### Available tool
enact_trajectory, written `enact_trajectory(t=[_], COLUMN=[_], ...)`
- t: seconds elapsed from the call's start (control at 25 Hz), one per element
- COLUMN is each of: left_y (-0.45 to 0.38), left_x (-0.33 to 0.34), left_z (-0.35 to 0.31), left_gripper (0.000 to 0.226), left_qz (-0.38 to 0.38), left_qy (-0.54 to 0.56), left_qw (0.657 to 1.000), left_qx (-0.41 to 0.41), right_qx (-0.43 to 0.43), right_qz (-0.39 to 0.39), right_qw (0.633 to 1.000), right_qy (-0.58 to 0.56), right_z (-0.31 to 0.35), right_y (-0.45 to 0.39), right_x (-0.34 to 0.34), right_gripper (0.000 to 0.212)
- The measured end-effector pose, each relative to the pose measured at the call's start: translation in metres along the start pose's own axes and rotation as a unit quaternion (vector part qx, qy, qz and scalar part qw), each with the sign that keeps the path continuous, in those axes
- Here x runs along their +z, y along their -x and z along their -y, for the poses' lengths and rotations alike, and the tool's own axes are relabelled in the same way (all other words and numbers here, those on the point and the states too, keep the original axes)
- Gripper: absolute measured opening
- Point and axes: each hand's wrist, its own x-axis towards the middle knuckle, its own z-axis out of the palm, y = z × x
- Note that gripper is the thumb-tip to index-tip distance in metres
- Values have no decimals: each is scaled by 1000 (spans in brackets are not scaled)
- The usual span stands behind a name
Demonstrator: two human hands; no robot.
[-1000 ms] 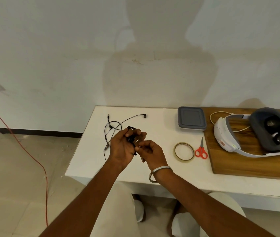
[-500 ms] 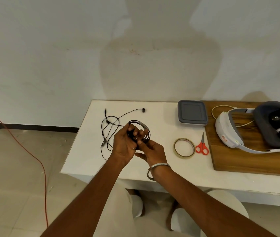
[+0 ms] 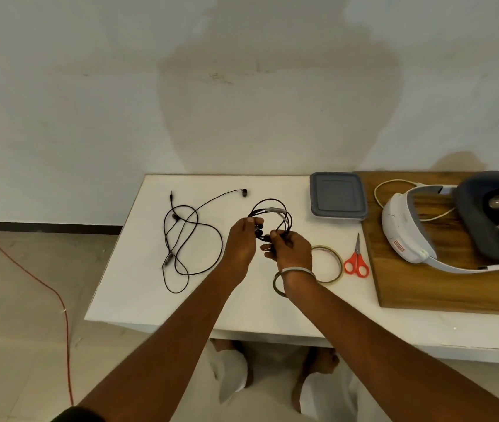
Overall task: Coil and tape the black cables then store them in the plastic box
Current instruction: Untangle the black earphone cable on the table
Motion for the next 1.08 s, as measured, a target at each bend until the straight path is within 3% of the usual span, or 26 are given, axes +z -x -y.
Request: enact_trajectory(t=[0.2, 0.28, 0.44, 0.56, 0.68, 0.76, 0.88, 1.08], left_y=[-35, -49, -72, -84, -89, -90, -90, -96], left_x=[29, 33, 34, 37, 40, 40, 40, 36], left_z=[11, 16, 27, 31, 31, 31, 32, 34], left_gripper=[27, 25, 33, 25, 17, 24, 29, 33], left_qz=[-50, -57, -44, -43, -47, -49, -46, -50], left_qy=[-106, -171, -297, -332, -302, -292, -343, -332], left_qw=[993, 983, 954, 942, 952, 955, 935, 938], left_qx=[-9, -14, -5, 8, 18, 28, 70, 85], right_qx=[29, 25, 12, 21, -13, -37, -63, -79], right_qz=[-40, -46, -32, -26, -24, -25, -35, -38], right_qw=[994, 980, 872, 824, 790, 775, 778, 812], right_qy=[94, 192, 489, 565, 612, 630, 624, 578], right_z=[0, -2, -8, -10, -12, -12, -13, -15], right_y=[-45, -64, -95, -103, -107, -108, -107, -107], right_x=[-12, -15, -14, -13, -13, -14, -16, -15], right_gripper=[18, 23, 37, 42, 43, 46, 53, 59])
